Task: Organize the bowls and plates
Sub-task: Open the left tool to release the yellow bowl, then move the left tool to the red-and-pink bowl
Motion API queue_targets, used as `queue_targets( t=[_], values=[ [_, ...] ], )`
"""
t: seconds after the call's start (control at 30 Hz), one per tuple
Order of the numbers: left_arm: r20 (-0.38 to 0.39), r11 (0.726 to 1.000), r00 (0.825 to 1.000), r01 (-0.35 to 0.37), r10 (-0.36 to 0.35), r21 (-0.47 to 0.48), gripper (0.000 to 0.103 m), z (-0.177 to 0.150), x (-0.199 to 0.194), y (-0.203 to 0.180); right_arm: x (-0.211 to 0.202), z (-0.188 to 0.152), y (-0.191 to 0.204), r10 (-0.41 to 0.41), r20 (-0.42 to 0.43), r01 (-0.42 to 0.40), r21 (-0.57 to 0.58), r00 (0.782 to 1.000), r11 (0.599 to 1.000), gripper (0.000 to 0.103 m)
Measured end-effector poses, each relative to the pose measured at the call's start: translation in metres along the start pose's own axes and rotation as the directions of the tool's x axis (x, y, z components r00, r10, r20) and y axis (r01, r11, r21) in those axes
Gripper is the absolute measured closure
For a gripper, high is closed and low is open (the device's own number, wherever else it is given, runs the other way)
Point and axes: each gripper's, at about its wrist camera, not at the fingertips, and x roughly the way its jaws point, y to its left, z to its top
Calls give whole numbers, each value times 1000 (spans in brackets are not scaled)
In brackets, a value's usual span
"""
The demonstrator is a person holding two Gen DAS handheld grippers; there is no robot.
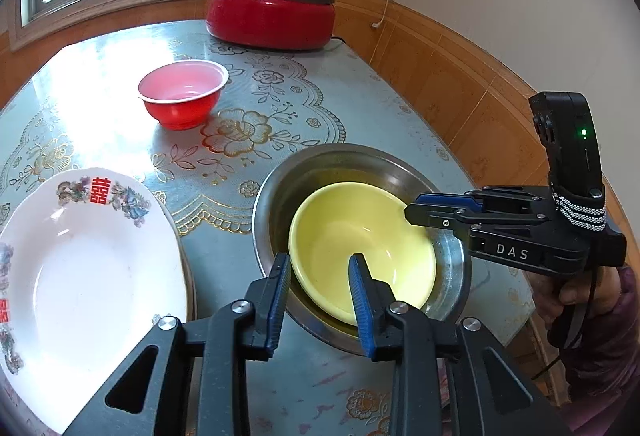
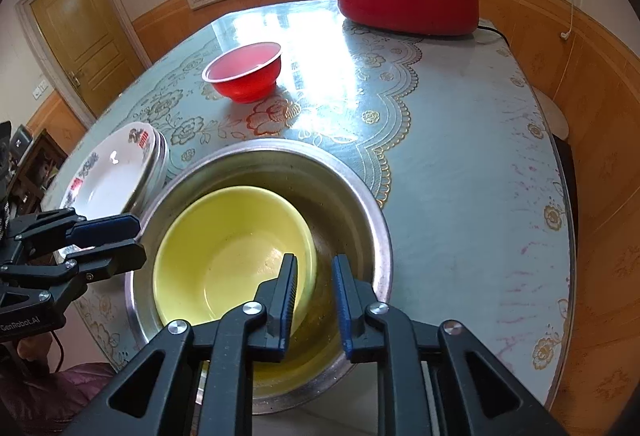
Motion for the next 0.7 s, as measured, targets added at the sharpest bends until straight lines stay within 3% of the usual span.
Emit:
queue_targets(
  t=[0.3,0.7],
  values=[
    [6,999,1000,-6,6,-36,69,4,-3,8,-4,17,4,16,45,-16,7,999,1000,82],
    [58,995,996,-63,68,-80,69,27,-17,32,19,55,12,122,64,-126,67,990,990,77]
  ],
)
